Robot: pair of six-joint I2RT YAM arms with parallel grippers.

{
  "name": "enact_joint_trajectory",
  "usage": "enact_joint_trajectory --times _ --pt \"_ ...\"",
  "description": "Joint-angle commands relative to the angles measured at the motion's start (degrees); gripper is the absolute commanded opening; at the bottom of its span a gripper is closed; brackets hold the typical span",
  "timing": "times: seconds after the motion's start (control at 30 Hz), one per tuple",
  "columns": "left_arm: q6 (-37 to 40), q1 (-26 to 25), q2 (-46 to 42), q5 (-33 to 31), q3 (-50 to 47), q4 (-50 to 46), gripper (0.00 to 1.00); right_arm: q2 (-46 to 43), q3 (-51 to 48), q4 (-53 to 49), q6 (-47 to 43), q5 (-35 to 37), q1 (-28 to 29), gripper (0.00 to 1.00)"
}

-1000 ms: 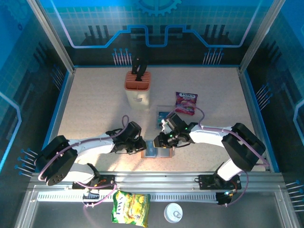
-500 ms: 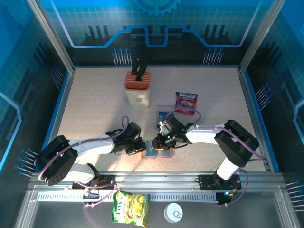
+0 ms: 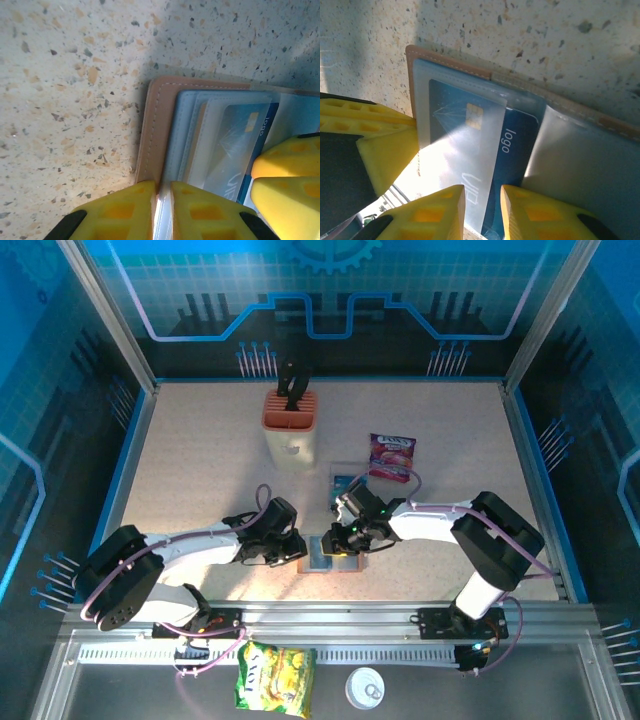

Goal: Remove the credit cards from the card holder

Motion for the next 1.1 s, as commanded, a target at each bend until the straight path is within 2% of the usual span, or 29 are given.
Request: enact_joint_trajectory --times 0.0,0.2,0.43,0.63,1.07 --pt "-1.08 -0.28 -0.47 -0.88 -0.56 -2.42 0.16 -0.44 0.76 -2.85 -0.90 1.29 0.76 0.26" --pt "-0.33 -0.30 -2.57 -2.29 1.08 -4.09 0.16 -1.43 1.50 -2.50 -0.94 -0.05 0.95 0.27" --pt "0.81 -0.37 -3.55 -0.62 3.21 -3.47 0.14 -3.13 1.54 -2.69 -1.00 0.35 0.97 0.27" --pt "1.05 -1.23 -1.53 0.60 4.02 -2.25 0.08 -4.76 1.17 -3.42 -0.78 1.56 0.88 0.27" --pt "-0.18 -2.48 2.59 0.85 2.84 1.27 0.02 -4.19 0.68 -4.95 -0.72 2.51 0.45 0.27"
